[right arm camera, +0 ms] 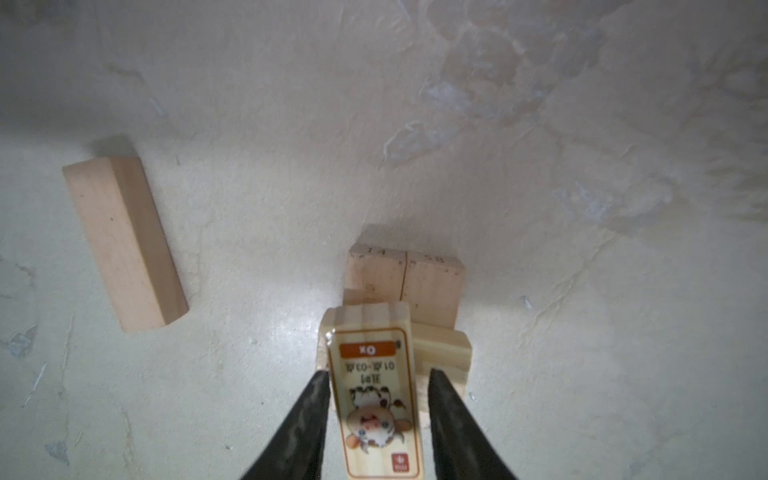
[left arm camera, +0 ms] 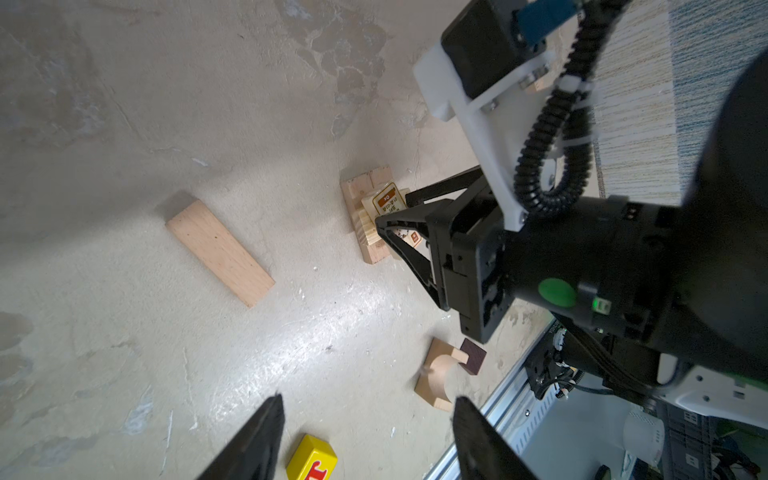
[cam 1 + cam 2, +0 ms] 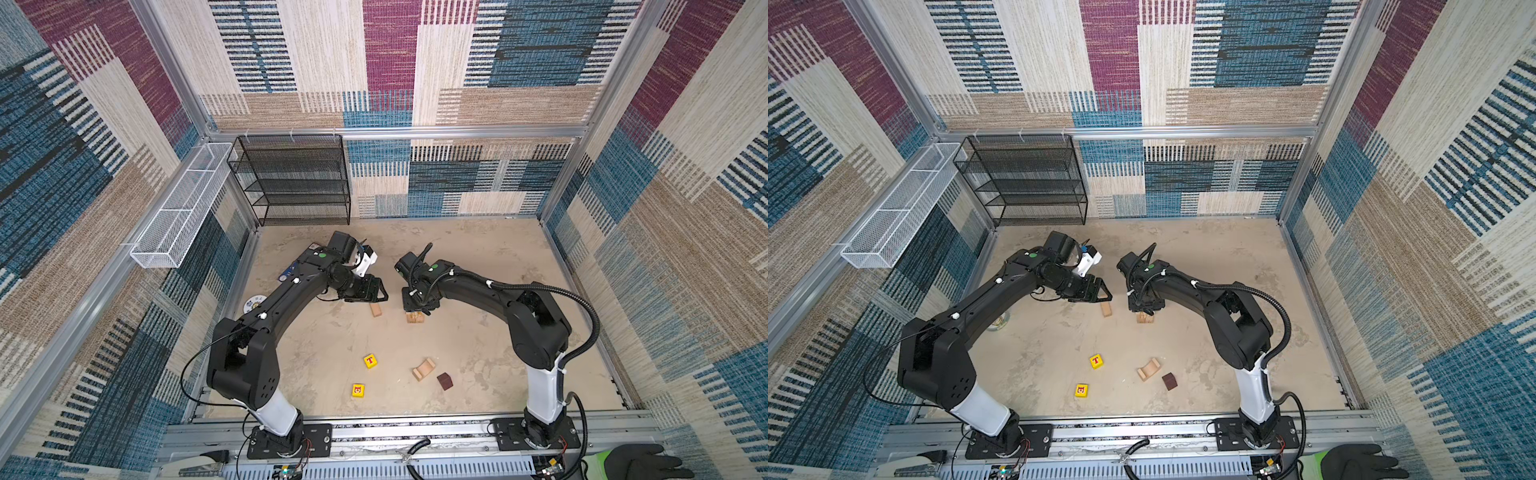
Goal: Build the wood block tower
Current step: 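Lower the printed block onto the pine block atop the tower, adjusting it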
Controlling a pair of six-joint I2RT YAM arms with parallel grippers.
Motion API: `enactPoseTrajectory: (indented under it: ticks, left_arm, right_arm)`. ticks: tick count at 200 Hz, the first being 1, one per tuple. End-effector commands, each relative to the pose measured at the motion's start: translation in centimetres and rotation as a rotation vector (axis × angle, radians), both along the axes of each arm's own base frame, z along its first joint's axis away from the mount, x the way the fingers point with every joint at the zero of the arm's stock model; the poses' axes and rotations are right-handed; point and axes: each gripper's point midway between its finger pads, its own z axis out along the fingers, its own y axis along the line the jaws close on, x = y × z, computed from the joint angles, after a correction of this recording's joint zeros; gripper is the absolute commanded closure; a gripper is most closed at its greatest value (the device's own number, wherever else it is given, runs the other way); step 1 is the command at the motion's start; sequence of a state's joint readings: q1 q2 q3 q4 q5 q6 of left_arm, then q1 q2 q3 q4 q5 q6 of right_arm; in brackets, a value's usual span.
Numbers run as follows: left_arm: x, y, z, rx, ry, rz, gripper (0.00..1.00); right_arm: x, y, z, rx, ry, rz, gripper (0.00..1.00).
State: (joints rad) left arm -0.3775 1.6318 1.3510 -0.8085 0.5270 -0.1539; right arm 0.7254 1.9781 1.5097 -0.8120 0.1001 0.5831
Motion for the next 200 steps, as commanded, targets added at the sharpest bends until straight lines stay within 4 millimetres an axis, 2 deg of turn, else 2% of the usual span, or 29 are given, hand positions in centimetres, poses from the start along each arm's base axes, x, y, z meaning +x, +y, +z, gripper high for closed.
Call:
enactPoseTrajectory:
  ticks: [1,21,96,200]
  left_arm:
    - [-0.17,0.05,0.13,0.0,-0.002,-0.006,0.31]
    - [-0.19,0.07,0.11,0.001,-0.001,-0.005,0.31]
    - [-0.17,0.17,-0.1,0.008,0.002,-0.002,0.31]
    - [-0.12,0.18,0.01,0.008,-0.003,-0.001,0.31]
  right_arm:
    - [0.3,-0.47,0.23,-0.021,-0.013,-0.027,0.6]
    - [0.32,-0.62,0.22,-0.027,-0.014,-0.035,0.65]
    - [0.09,-0.76,-0.14,-0.028,0.004,-0.058,0.64]
    - [0.04,-0.6,0.13,-0.003,0.003,-0.089,0.68]
